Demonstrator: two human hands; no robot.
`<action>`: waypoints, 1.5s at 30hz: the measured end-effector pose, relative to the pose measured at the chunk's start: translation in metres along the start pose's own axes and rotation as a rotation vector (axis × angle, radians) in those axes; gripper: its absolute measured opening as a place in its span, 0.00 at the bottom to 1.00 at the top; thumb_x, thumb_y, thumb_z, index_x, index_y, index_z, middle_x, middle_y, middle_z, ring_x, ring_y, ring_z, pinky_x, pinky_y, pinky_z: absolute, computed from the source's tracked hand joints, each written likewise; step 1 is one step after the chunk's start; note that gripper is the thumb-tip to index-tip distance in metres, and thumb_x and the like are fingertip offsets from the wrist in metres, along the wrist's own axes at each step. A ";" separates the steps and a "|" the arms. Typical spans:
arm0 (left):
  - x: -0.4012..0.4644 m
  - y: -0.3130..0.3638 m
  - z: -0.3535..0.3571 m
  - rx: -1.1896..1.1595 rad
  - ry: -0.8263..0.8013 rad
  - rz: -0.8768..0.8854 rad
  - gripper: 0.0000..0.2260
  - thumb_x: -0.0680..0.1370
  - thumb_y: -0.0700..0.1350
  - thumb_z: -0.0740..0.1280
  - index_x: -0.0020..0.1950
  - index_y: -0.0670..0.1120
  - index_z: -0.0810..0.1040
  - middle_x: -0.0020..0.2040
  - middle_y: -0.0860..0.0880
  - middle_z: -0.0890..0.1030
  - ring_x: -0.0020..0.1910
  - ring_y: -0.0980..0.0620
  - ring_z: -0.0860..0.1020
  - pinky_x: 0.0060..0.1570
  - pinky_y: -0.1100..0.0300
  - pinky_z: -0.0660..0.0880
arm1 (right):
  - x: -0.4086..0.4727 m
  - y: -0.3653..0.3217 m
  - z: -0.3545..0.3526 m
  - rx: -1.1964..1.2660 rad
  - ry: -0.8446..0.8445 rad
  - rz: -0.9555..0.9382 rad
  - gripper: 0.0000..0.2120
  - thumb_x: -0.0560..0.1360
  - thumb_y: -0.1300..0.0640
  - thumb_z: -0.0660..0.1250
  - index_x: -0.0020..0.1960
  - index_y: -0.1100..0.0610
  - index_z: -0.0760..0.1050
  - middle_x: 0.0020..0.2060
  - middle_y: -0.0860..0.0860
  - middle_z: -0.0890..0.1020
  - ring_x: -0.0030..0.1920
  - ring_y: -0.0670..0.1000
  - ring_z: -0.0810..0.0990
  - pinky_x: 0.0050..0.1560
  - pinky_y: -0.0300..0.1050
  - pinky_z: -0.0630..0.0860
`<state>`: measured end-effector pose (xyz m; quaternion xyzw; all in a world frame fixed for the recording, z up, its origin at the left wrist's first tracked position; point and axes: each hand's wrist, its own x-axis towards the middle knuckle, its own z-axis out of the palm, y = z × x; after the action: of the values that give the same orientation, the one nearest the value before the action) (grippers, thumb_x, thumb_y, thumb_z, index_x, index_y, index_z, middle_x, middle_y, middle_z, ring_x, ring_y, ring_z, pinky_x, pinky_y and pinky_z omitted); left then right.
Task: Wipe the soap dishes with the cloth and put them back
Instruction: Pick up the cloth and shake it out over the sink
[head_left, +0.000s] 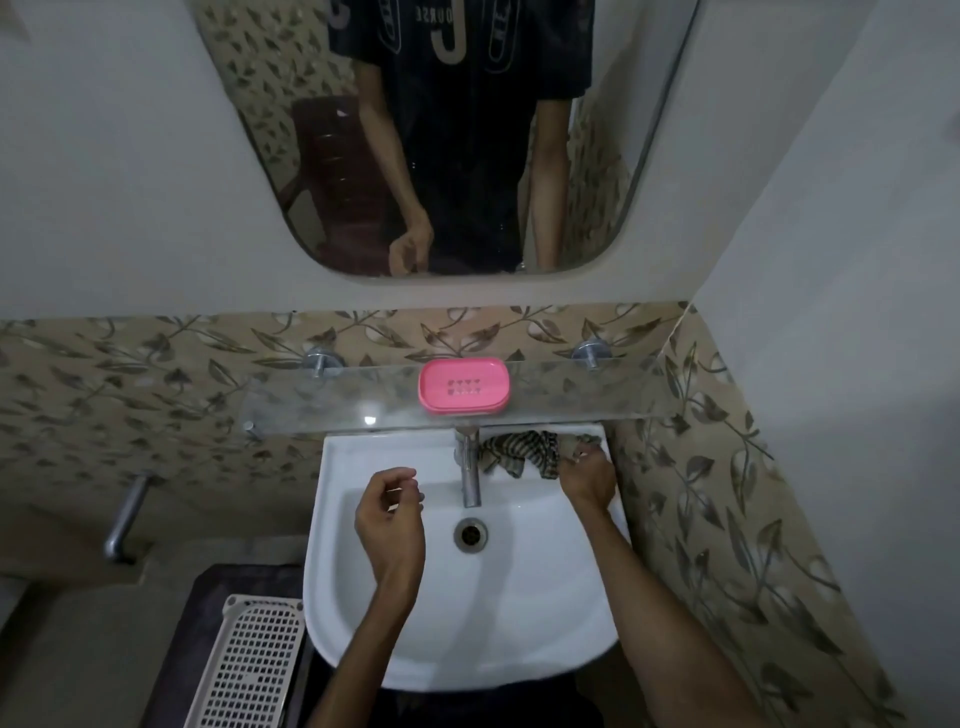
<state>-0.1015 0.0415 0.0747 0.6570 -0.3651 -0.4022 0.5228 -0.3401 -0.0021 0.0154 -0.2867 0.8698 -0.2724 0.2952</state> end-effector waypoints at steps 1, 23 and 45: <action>-0.001 -0.003 -0.003 0.010 -0.006 -0.007 0.09 0.81 0.31 0.65 0.50 0.41 0.82 0.47 0.41 0.84 0.41 0.45 0.82 0.49 0.42 0.82 | 0.007 -0.003 0.000 0.015 -0.005 0.052 0.20 0.80 0.58 0.70 0.70 0.64 0.77 0.66 0.64 0.82 0.67 0.65 0.81 0.64 0.54 0.79; -0.012 -0.028 -0.021 0.100 -0.069 -0.081 0.12 0.80 0.31 0.66 0.44 0.45 0.84 0.41 0.45 0.85 0.40 0.47 0.84 0.46 0.47 0.81 | 0.030 -0.012 -0.005 -0.644 -0.173 -0.492 0.15 0.84 0.50 0.64 0.62 0.58 0.83 0.60 0.56 0.86 0.64 0.58 0.82 0.66 0.49 0.75; -0.003 -0.033 0.042 -0.185 -0.563 -0.549 0.12 0.82 0.41 0.64 0.61 0.40 0.82 0.56 0.48 0.85 0.57 0.51 0.81 0.51 0.52 0.77 | -0.042 -0.037 -0.052 0.773 -0.789 -0.114 0.14 0.67 0.51 0.75 0.46 0.62 0.85 0.44 0.57 0.88 0.43 0.54 0.86 0.48 0.48 0.80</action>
<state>-0.1387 0.0342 0.0374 0.5446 -0.2673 -0.7221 0.3325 -0.3344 0.0160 0.0895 -0.2846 0.5132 -0.4592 0.6669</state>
